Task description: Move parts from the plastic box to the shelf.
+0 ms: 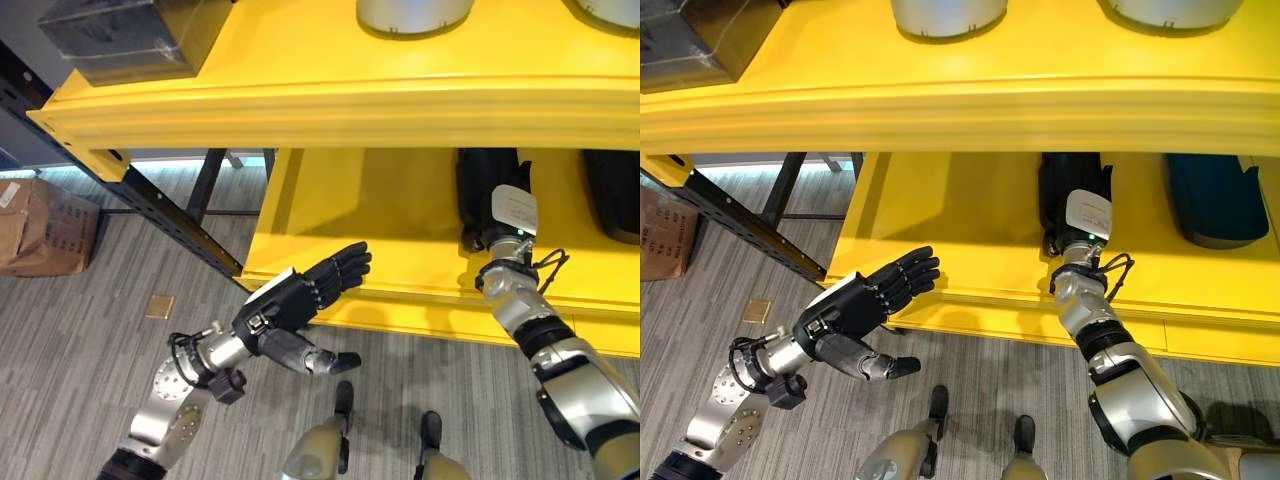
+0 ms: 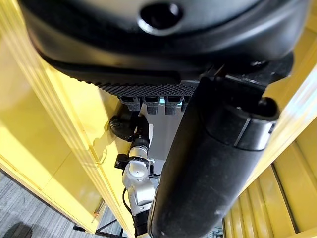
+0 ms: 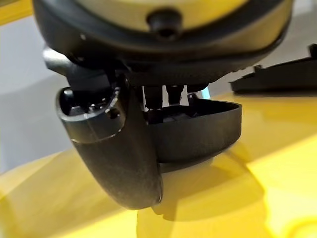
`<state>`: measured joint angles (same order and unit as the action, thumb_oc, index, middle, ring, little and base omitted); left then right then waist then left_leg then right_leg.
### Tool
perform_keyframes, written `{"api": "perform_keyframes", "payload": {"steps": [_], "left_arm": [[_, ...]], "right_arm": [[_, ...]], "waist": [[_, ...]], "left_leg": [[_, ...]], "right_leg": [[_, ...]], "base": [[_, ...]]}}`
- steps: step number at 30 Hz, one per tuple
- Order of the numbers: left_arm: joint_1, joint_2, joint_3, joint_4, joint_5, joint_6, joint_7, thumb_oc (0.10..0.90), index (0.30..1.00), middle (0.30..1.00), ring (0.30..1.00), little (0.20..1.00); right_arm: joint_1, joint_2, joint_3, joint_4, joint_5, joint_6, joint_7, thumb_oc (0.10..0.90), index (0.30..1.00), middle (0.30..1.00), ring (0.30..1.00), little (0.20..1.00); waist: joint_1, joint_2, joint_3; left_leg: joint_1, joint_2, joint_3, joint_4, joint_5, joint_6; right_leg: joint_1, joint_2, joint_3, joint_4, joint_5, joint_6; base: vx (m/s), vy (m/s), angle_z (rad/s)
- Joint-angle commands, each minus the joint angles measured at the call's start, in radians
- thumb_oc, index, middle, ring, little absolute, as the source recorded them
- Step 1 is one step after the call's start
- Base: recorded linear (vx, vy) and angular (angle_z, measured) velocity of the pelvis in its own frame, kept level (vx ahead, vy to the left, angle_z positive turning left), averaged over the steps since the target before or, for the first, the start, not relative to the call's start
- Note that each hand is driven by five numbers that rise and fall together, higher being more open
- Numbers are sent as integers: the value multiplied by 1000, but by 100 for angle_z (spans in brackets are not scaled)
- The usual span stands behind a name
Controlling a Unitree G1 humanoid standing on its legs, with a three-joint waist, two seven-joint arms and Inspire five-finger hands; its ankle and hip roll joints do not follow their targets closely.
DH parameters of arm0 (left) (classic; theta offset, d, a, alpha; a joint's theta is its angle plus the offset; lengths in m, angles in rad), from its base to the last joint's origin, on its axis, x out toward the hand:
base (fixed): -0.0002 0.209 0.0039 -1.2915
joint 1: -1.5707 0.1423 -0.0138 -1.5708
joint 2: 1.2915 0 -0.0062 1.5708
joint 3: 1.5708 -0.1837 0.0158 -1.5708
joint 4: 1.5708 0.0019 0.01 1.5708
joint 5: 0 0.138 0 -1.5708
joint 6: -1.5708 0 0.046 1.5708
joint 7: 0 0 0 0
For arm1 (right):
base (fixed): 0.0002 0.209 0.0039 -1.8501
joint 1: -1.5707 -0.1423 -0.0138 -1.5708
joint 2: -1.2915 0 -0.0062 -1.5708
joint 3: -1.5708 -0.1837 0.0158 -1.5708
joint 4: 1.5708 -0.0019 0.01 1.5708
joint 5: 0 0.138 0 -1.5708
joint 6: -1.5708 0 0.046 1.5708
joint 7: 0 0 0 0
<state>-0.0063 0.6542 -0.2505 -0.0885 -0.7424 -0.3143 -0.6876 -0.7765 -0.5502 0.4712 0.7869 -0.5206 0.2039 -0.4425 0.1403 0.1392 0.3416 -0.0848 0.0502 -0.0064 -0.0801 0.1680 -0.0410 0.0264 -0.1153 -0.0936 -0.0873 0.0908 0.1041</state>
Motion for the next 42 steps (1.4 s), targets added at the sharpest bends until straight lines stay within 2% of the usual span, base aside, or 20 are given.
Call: {"api": "perform_keyframes", "payload": {"steps": [1, 18, 32, 37, 38, 40, 42], "left_arm": [[-42, 26, 35, -128, -71, -104, -19, 900, 1000, 1000, 1000, 1000], [4, 6, 74, -163, -38, -96, 1, 900, 1000, 1000, 1000, 1000], [20, 22, 80, -182, -53, -103, 23, 900, 1000, 1000, 1000, 1000], [26, 27, 82, -196, -53, -105, 44, 900, 1000, 1000, 1000, 1000], [34, 23, 84, -200, -49, -108, 54, 900, 1000, 1000, 1000, 1000], [42, 21, 87, -203, -46, -112, 58, 900, 1000, 1000, 1000, 1000], [60, 17, 93, -212, -42, -117, 63, 900, 1000, 1000, 1000, 1000]], "right_arm": [[-35, -26, 87, -133, -104, -13, 12, 900, 1000, 1000, 1000, 1000], [136, -39, 38, -408, -144, 33, 70, 900, 1000, 1000, 1000, 1000], [187, -85, -38, -458, -302, 35, -69, 900, 1000, 1000, 1000, 1000], [203, -101, -62, -511, -311, -20, -149, 900, 1000, 1000, 1000, 1000], [226, -106, -84, -558, -300, -63, -181, 900, 1000, 1000, 1000, 1000], [249, -107, -100, -594, -291, -90, -200, 900, 1000, 1000, 1000, 1000], [298, -103, -129, -656, -278, -156, -230, 900, 1000, 1000, 1000, 1000]], "waist": [[16, -52, -41], [-21, -76, -51], [-47, -66, -64], [-57, -62, -68], [-64, -62, -73], [-70, -62, -75], [-79, -63, -82]], "left_leg": [[57, -6, 20, 62, -153, 0], [76, 4, 30, 59, -160, 5], [90, 6, 46, 47, -160, 5], [93, 6, 50, 46, -161, 6], [98, 7, 53, 44, -162, 6], [101, 7, 55, 43, -163, 6], [107, 7, 60, 41, -165, 7]], "right_leg": [[-36, -25, -56, 94, -69, -21], [-24, -14, -28, 96, -74, -19], [-18, -15, -12, 85, -71, -17], [-18, -14, -5, 86, -74, -17], [-16, -14, -2, 85, -74, -16], [-14, -14, 1, 84, -74, -15], [-9, -15, 6, 80, -73, -14]], "base": [[0, 0, 0], [0, 0, 0], [-7, 8, -2], [-14, 13, -4], [-13, 25, -4], [-1, 27, -5], [-4, 43, -3]]}}
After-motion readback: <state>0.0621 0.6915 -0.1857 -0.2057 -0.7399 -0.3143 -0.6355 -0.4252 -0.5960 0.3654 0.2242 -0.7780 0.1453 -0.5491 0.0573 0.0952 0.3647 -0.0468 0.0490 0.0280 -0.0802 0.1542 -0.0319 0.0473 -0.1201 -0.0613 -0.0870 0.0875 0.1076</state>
